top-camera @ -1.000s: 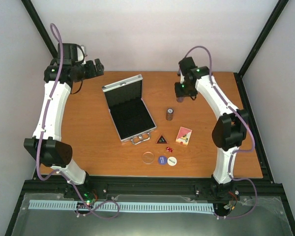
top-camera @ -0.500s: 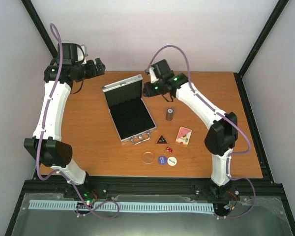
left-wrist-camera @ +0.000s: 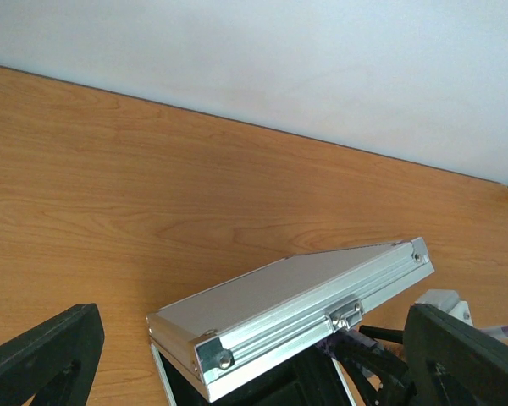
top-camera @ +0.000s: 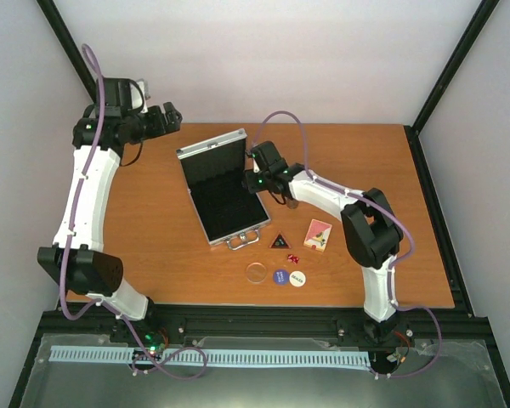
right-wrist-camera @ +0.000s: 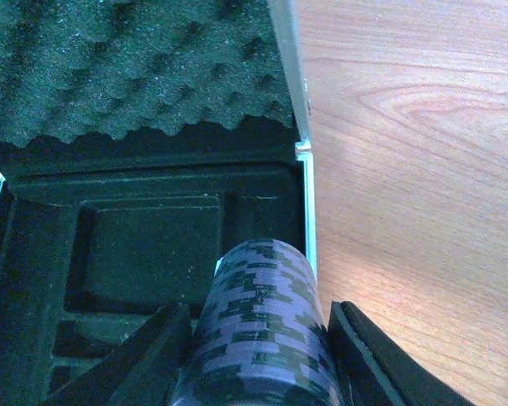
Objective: Pack up texas hold em set
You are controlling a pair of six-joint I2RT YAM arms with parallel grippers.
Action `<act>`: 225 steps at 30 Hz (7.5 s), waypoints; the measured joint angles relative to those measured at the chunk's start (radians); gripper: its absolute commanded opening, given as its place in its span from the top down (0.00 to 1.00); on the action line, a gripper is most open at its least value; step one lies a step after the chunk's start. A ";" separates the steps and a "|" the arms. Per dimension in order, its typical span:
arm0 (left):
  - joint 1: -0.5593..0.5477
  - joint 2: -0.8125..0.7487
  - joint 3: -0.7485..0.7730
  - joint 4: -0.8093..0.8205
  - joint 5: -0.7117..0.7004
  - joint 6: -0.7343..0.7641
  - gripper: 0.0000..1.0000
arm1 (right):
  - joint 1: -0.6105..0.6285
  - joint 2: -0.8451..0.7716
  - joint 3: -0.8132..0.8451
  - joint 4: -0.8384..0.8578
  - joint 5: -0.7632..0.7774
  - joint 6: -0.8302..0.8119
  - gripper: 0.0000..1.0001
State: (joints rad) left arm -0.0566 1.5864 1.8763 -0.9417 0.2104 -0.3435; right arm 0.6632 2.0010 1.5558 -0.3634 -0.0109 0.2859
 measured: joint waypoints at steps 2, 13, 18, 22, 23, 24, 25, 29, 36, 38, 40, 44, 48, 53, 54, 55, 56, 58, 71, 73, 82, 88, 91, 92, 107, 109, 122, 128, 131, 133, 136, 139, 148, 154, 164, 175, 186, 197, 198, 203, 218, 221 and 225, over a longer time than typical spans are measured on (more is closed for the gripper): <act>0.000 -0.013 -0.018 0.002 0.000 0.000 0.00 | 0.009 0.004 -0.024 0.049 0.011 0.002 0.97; 0.000 -0.052 -0.092 0.016 0.004 0.000 0.00 | 0.040 0.048 -0.104 0.255 0.083 0.026 0.97; 0.000 -0.052 -0.098 0.029 0.005 0.000 0.00 | 0.048 0.084 -0.104 0.306 0.113 0.029 0.97; 0.000 -0.056 -0.111 0.031 0.008 0.000 0.00 | 0.052 0.105 -0.104 0.342 0.135 0.034 0.97; 0.000 -0.058 -0.117 0.032 0.008 0.000 0.00 | 0.053 0.109 -0.104 0.354 0.141 0.036 0.97; 0.000 -0.060 -0.122 0.033 0.008 0.000 0.00 | 0.053 0.113 -0.104 0.362 0.143 0.037 0.97; 0.000 -0.063 -0.129 0.034 0.008 0.000 0.00 | 0.053 0.116 -0.104 0.370 0.146 0.038 0.97; 0.000 -0.069 -0.146 0.036 0.010 0.000 0.00 | 0.055 0.140 -0.090 0.400 0.160 0.048 0.97; 0.000 -0.069 -0.150 0.037 0.016 0.000 0.00 | 0.058 0.184 -0.063 0.437 0.199 0.052 0.78; 0.000 -0.069 -0.150 0.037 0.019 0.000 0.00 | 0.059 0.196 -0.059 0.443 0.208 0.053 0.69; 0.000 -0.069 -0.150 0.037 0.019 0.000 0.00 | 0.061 0.201 -0.059 0.446 0.217 0.053 0.52; 0.000 -0.069 -0.150 0.036 0.019 0.000 0.00 | 0.070 0.201 -0.059 0.444 0.256 0.049 0.37; 0.000 -0.069 -0.154 0.036 0.018 0.000 0.00 | 0.074 0.201 -0.059 0.436 0.286 0.049 0.22; 0.000 -0.069 -0.156 0.036 0.018 0.000 0.00 | 0.076 0.201 -0.052 0.401 0.291 0.037 0.20; 0.000 -0.069 -0.156 0.036 0.018 0.000 0.00 | 0.077 0.199 -0.051 0.396 0.291 0.036 0.19; 0.000 -0.069 -0.156 0.036 0.017 0.000 0.00 | 0.077 0.196 -0.051 0.389 0.291 0.036 0.16; 0.000 -0.069 -0.156 0.036 0.015 0.000 0.00 | 0.078 0.191 -0.051 0.379 0.288 0.033 0.15; 0.000 -0.069 -0.156 0.036 0.010 0.001 0.00 | 0.078 0.169 -0.049 0.348 0.288 0.023 0.14; 0.000 -0.069 -0.172 0.036 0.005 0.000 0.00 | 0.062 -0.058 0.190 -0.193 0.411 -0.039 0.14; 0.000 -0.069 -0.172 0.036 0.005 0.000 0.00 | 0.040 -0.058 0.180 -0.244 0.388 -0.035 0.18; 0.000 -0.069 -0.172 0.036 0.004 0.000 0.00 | -0.187 0.000 0.060 -0.487 0.206 -0.011 0.22; 0.000 -0.069 -0.174 0.035 0.003 0.000 0.00 | -0.169 0.006 0.065 -0.481 0.136 -0.019 0.25; 0.000 -0.069 -0.174 0.035 0.003 0.000 0.00 | -0.169 0.022 0.081 -0.475 0.101 -0.020 0.27; 0.000 -0.069 -0.175 0.035 0.003 0.000 0.00 | -0.169 0.025 0.085 -0.475 0.090 -0.020 0.27; 0.000 -0.069 -0.175 0.035 -0.001 0.000 0.00 | -0.163 -0.021 0.083 -0.535 0.081 -0.034 0.26; 0.000 -0.069 -0.175 0.035 -0.001 -0.001 0.00 | -0.162 -0.031 0.083 -0.540 0.082 -0.035 0.26; 0.000 -0.059 -0.172 0.034 -0.001 0.000 0.00 | -0.162 0.073 0.181 -0.568 0.058 -0.070 0.26; 0.000 -0.057 -0.171 0.026 -0.002 0.000 0.00 | -0.162 0.136 0.218 -0.582 0.058 -0.077 0.32; 0.000 -0.054 -0.164 0.020 -0.005 0.001 0.00 | -0.162 0.141 0.220 -0.588 0.056 -0.076 0.38; 0.000 -0.050 -0.158 0.017 -0.005 0.005 0.00 | -0.162 0.143 0.222 -0.590 0.056 -0.076 0.41; 0.000 -0.041 -0.147 0.009 -0.006 0.008 0.00 | -0.162 0.143 0.224 -0.591 0.057 -0.069 0.43; 0.000 -0.033 -0.145 0.004 -0.006 0.009 0.00 | -0.162 0.145 0.225 -0.591 0.058 -0.069 0.48; 0.000 -0.022 -0.144 -0.001 -0.006 0.018 0.00 | -0.162 0.158 0.225 -0.590 0.061 -0.058 0.72; 0.000 -0.022 -0.144 -0.002 -0.006 0.023 0.00 | -0.162 0.158 0.225 -0.589 0.066 -0.061 0.97; 0.000 -0.022 -0.144 -0.002 -0.006 0.026 0.00 | -0.156 -0.040 0.031 -0.485 -0.005 -0.087 0.97; 0.000 -0.022 -0.150 0.002 -0.003 0.025 0.00 | -0.005 -0.315 -0.261 -0.055 -0.016 -0.082 0.97; 0.000 -0.022 -0.169 0.006 0.002 0.024 0.00 | 0.055 -0.241 -0.433 0.249 0.154 -0.079 0.97; 0.000 -0.022 -0.192 0.006 0.004 0.025 0.00 | 0.056 -0.177 -0.439 0.411 0.158 -0.052 0.97; 0.000 -0.022 -0.192 0.006 0.004 0.025 0.00 | 0.057 -0.177 -0.439 0.412 0.158 -0.052 0.97; 0.000 -0.022 -0.200 0.006 0.004 0.025 0.00 | 0.064 -0.160 -0.441 0.429 0.157 -0.034 0.97; 0.000 -0.022 -0.223 0.006 0.012 0.025 0.00 | 0.072 -0.090 -0.443 0.541 0.180 -0.006 0.97; 0.000 -0.022 -0.227 0.006 0.015 0.025 0.00 | 0.073 -0.067 -0.451 0.594 0.187 0.012 0.97; 0.000 -0.022 -0.228 0.006 0.019 0.025 0.00 | 0.073 -0.035 -0.463 0.670 0.196 0.039 0.91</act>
State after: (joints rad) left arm -0.0570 1.5642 1.6485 -0.9356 0.2298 -0.3187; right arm 0.7361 1.9659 1.0931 0.3069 0.1856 0.3248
